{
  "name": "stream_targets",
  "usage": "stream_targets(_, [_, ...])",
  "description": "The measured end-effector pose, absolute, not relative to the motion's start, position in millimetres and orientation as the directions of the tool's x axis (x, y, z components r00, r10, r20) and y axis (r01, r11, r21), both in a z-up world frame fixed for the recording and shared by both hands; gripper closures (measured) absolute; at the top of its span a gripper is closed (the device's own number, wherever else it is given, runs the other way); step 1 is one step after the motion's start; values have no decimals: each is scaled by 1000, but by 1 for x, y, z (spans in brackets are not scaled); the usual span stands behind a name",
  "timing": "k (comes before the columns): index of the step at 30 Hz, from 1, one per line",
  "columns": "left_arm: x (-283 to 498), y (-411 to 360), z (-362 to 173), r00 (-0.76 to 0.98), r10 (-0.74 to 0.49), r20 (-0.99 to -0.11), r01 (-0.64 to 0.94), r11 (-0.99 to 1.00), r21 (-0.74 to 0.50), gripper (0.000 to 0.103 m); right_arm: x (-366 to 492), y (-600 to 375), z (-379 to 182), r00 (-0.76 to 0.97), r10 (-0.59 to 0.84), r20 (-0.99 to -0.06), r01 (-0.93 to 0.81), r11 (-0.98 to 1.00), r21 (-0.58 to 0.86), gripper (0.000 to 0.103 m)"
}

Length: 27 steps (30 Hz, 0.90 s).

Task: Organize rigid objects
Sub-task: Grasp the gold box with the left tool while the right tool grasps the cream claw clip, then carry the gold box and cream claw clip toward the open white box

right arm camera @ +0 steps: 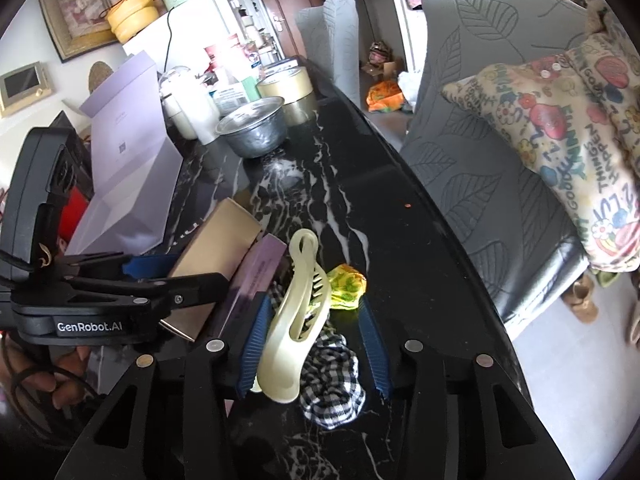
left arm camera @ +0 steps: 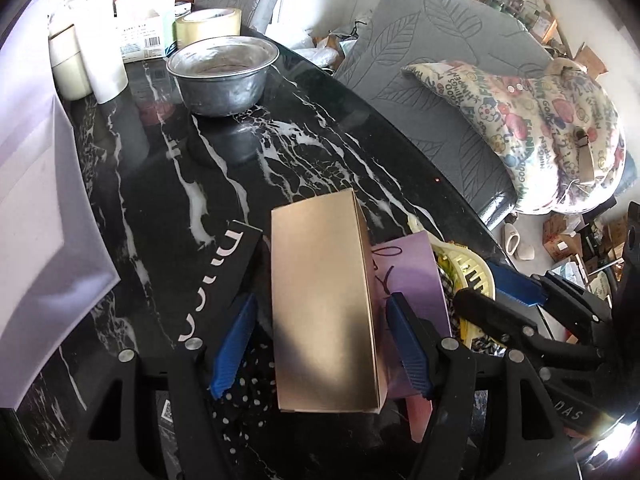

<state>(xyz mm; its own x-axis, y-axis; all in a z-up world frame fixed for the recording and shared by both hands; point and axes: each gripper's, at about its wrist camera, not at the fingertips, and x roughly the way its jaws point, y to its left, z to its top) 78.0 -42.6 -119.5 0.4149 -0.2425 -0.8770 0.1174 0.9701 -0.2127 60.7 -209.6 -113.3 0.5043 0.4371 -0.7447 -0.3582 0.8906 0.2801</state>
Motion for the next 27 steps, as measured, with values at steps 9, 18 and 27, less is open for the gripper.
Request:
stream_targets(9, [79, -43, -122, 420, -225, -879, 106, 974, -199, 58, 63, -209, -118, 472, 472, -745, -335, 877, 343, 79])
stream_targets(18, [59, -29, -107, 461, -227, -858, 61, 973, -224, 58, 47, -217, -100, 541, 468, -698, -327, 882, 339, 82])
stream_targets(27, [29, -17, -88, 507, -207, -837, 29, 974, -223, 58, 29, -209, -82, 563, 483, -670, -369, 873, 319, 82])
